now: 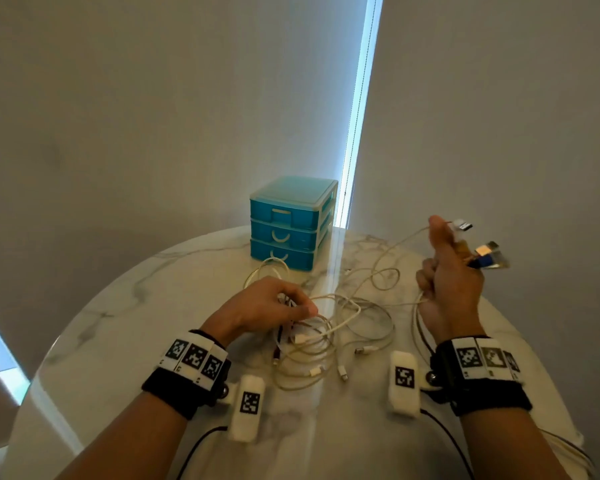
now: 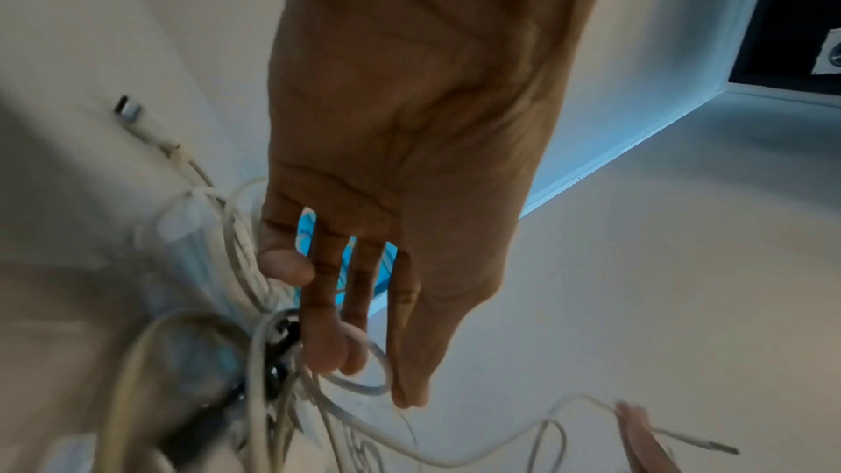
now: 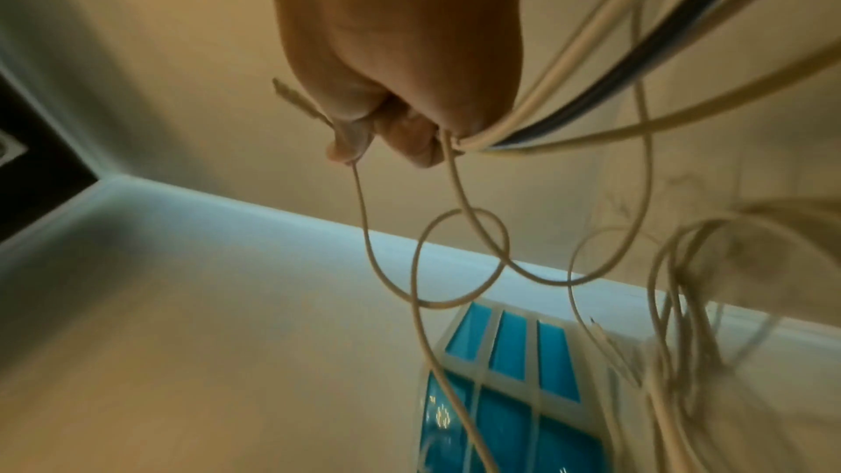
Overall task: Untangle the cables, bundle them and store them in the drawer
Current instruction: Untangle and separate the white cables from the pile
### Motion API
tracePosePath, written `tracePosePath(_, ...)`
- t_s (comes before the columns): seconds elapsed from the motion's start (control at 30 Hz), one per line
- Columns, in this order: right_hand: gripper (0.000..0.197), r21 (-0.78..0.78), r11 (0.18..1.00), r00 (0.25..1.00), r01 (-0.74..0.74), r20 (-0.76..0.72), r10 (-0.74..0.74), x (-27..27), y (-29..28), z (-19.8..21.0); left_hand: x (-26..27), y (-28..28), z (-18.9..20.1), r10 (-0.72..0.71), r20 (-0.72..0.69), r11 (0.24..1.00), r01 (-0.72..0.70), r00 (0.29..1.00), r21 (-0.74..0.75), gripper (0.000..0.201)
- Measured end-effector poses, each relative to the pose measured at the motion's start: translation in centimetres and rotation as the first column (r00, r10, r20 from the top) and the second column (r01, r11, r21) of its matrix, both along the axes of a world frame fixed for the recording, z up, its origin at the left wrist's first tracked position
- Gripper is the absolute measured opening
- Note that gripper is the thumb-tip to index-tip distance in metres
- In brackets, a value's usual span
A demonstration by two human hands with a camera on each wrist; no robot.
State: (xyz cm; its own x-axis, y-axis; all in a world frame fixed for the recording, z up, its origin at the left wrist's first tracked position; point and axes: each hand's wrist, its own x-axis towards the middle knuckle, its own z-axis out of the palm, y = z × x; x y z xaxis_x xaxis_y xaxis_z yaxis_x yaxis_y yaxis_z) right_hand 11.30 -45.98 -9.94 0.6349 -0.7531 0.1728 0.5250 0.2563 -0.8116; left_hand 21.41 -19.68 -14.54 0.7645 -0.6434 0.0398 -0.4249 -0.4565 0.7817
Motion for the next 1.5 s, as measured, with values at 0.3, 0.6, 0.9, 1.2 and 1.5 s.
tracePosePath(0.3, 0.024, -0.067, 0.983, 0.985, 0.172, 0.022, -0.171, -0.8, 0.1, 0.8, 1.0, 1.2, 0.6, 0.232, 0.164, 0.963, -0.203, 0.959, -0.174, 0.016)
tracePosePath(0.6, 0.038, -0.250, 0.963, 0.994, -0.098, -0.076, 0.082, -0.4, 4.6, 0.8, -3.0, -2.5, 1.8, -0.117, 0.189, 0.984, 0.140, 0.975, -0.112, 0.047)
tracePosePath(0.9, 0.021, -0.030, 0.980, 0.960, -0.197, -0.210, 0.186, 0.4, 2.0, -1.3, -1.6, -0.1, 2.9, 0.153, 0.024, 0.860, -0.121, 0.988, -0.496, 0.015)
tracePosePath(1.2, 0.030, 0.158, 0.975, 0.987, 0.159, -0.001, -0.161, -1.6, -2.8, 0.7, 0.4, 2.0, 2.2, 0.353, -0.040, 0.795, -0.322, 0.935, -0.514, 0.017)
tracePosePath(1.5, 0.035, 0.232, 0.896, 0.912, 0.380, 0.069, -0.404, -3.0, -3.8, 1.5, -0.2, 1.0, 1.9, 0.049, 0.007, 0.975, -0.047, 0.999, -0.218, 0.026)
